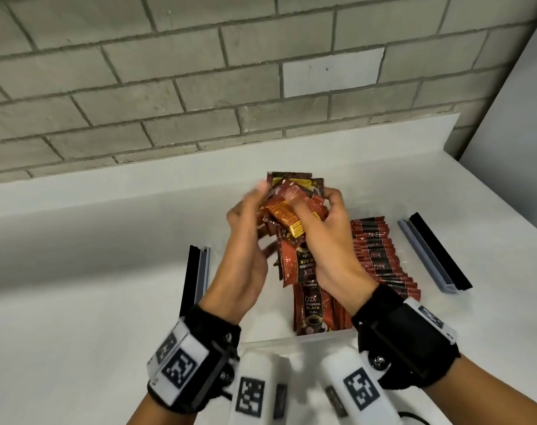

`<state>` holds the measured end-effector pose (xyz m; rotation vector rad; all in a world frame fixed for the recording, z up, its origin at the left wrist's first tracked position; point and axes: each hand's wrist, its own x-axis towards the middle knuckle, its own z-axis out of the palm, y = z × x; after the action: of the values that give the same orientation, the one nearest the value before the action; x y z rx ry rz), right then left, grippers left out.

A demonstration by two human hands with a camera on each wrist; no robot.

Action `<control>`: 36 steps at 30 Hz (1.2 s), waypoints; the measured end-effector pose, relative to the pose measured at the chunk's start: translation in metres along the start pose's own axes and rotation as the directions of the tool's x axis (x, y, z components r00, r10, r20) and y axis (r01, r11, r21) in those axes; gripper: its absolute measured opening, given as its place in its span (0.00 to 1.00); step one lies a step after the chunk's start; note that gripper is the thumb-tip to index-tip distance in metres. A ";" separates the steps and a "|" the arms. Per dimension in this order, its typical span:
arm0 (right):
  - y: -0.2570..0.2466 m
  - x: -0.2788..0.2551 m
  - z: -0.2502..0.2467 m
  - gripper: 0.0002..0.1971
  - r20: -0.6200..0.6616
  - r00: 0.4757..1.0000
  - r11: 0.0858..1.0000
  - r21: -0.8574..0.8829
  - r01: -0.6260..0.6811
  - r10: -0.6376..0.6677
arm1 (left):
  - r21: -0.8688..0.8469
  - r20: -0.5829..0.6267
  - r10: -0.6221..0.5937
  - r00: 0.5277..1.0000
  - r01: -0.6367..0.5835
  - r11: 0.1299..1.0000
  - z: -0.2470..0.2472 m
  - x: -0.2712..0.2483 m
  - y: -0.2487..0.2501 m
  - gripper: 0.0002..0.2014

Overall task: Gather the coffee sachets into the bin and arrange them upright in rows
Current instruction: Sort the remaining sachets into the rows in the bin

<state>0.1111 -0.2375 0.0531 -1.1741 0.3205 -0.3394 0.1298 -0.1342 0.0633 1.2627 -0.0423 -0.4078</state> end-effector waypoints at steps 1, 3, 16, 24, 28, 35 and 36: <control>-0.002 0.000 -0.001 0.23 -0.004 1.000 1.000 0.030 -0.003 0.003 | 0.036 0.061 -0.017 0.998 0.015 0.999 0.000 -0.004 -0.005 0.39; -0.005 -0.001 -0.001 0.25 0.003 1.000 0.997 0.081 0.001 -0.001 | 0.032 0.197 -0.097 0.976 0.093 0.995 0.000 -0.012 -0.017 0.42; -0.022 0.016 -0.034 0.14 0.063 0.994 0.934 0.341 -0.104 0.088 | 0.236 0.256 -0.183 0.949 0.122 0.964 -0.020 -0.033 -0.028 0.19; -0.008 -0.001 -0.057 0.17 0.325 0.910 0.966 -0.113 -0.231 0.255 | -0.165 0.266 -0.094 0.959 0.141 0.976 -0.030 -0.026 -0.022 0.38; -0.001 -0.009 -0.051 0.12 0.379 0.894 0.969 -0.143 -0.200 0.241 | -0.257 0.292 -0.073 0.954 0.152 0.954 -0.022 -0.024 -0.021 0.38; 0.009 -0.014 -0.035 0.17 0.299 0.951 0.929 -0.366 0.043 0.074 | -0.174 0.148 0.039 0.988 -0.013 0.985 0.008 -0.026 -0.033 0.25; 0.009 -0.015 -0.033 0.18 0.280 0.959 0.903 -0.422 0.080 0.046 | -0.185 0.159 0.029 0.987 0.001 0.983 0.012 -0.027 -0.035 0.23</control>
<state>0.0843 -0.2557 0.0341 -1.6424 0.1328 -0.1096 0.0923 -0.1449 0.0393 1.0443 -0.1474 -0.4894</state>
